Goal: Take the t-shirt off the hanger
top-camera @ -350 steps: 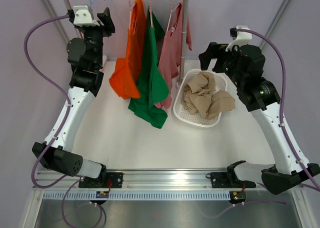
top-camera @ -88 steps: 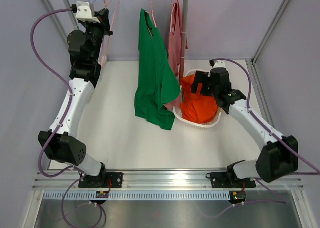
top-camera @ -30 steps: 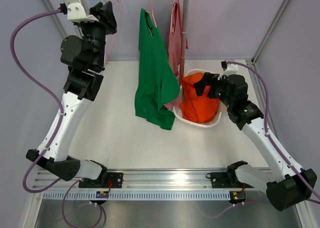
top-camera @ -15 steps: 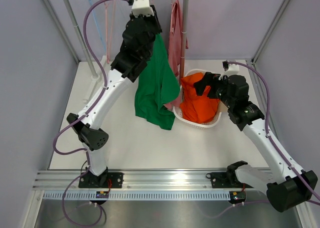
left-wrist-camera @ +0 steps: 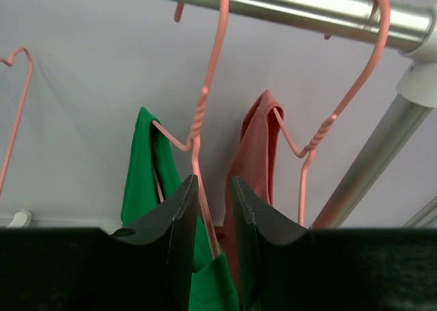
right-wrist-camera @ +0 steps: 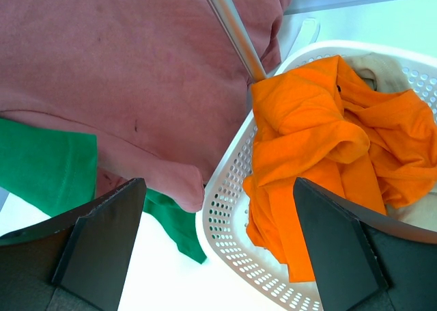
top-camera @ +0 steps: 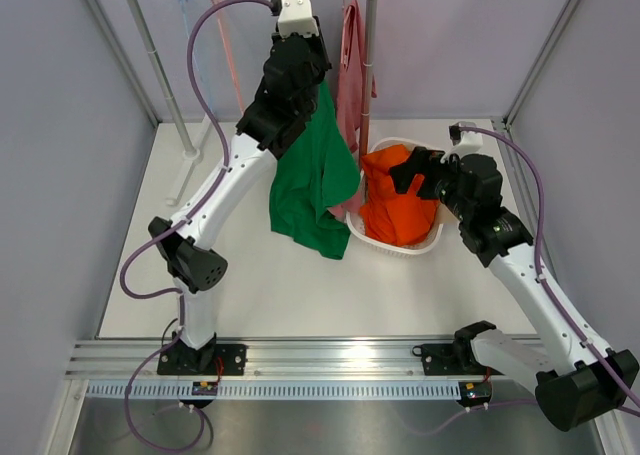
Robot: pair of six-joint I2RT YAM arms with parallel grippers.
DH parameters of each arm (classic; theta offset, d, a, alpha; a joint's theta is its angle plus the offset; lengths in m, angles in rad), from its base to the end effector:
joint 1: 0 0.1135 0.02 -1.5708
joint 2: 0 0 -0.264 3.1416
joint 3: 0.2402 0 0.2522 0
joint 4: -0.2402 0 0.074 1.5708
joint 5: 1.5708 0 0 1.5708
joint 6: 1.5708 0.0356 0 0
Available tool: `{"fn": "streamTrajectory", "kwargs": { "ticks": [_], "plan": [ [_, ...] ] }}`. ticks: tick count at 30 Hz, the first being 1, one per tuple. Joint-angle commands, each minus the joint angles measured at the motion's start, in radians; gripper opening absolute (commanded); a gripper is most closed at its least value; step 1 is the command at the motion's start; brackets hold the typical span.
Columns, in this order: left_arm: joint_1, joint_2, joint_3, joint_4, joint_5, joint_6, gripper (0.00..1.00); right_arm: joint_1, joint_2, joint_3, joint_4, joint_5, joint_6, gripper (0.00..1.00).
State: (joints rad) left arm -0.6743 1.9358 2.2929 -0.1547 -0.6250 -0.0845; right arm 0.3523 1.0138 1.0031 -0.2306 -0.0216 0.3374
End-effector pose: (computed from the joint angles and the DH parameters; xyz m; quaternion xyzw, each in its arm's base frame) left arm 0.3439 -0.2482 0.5226 -0.0531 0.6447 -0.0926 0.7569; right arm 0.2179 0.0809 0.3688 -0.0125 0.7870 0.2165 0.5776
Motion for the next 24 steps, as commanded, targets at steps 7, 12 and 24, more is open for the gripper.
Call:
{"fn": "streamTrajectory", "kwargs": {
  "ticks": [7,12,24],
  "plan": [
    [-0.005,0.089,0.102,0.03,-0.016,0.022,0.31,-0.003,-0.043,-0.004,-0.001,-0.018,-0.005,1.0],
    [-0.005,0.112,0.112,0.035,-0.038,0.052,0.26,-0.003,-0.058,-0.006,-0.003,-0.018,-0.001,0.99],
    [-0.005,0.039,0.073,0.148,-0.119,0.222,0.0,-0.001,-0.052,-0.009,0.002,-0.032,-0.001,0.99]
  ]
}}
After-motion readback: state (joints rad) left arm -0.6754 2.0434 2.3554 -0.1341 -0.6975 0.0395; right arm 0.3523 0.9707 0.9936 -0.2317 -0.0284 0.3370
